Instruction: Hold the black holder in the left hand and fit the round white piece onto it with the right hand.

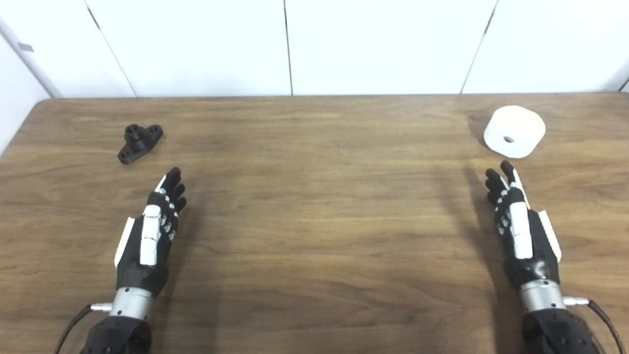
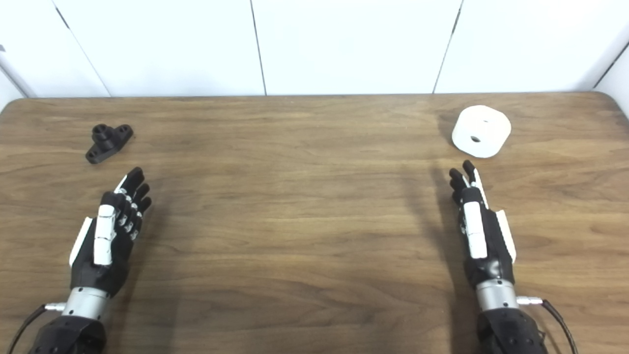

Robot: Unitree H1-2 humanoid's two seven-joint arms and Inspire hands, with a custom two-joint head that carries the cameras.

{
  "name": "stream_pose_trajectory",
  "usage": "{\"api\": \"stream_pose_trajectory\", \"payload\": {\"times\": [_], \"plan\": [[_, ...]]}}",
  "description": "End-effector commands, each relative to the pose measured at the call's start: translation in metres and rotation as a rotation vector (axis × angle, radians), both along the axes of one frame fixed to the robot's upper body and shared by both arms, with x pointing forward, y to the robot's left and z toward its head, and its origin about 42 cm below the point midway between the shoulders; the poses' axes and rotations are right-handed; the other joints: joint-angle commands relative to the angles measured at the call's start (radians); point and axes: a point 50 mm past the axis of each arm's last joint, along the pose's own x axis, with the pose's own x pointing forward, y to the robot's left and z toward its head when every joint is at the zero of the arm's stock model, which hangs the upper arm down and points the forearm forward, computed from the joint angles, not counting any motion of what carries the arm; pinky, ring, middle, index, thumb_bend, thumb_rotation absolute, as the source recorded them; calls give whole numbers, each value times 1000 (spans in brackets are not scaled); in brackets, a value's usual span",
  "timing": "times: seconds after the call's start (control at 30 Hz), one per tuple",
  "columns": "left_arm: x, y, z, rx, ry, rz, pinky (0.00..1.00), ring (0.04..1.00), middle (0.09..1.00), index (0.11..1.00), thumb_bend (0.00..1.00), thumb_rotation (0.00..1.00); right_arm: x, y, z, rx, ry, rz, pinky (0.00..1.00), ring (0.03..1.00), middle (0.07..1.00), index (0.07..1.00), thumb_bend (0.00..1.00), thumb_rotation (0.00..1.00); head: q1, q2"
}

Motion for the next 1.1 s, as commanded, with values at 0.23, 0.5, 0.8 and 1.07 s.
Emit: {"api": "stream_pose_trajectory", "payload": {"times": [0.23,0.5,0.8,1.07], "plan": [[7,2,11,18,-70,-3,1000,1000,1000,973,596,935,2,-5,0,-22,0,12,1000,964,946,995,577,1000,7,-6],[6,2,11,25,-73,-6,1000,1000,1000,975,593,938,2,-6,1,-31,2,11,1000,964,949,999,585,1000,13,-9],[2,-8,8,-11,-83,25,1000,1000,986,937,576,889,-2,-15,-1,-13,8,6,1000,961,949,994,589,1000,123,-50],[0,-22,1,15,-55,10,1000,999,987,944,583,924,-1,-30,-11,-39,-6,36,1000,947,949,996,579,1000,203,-105]]}}
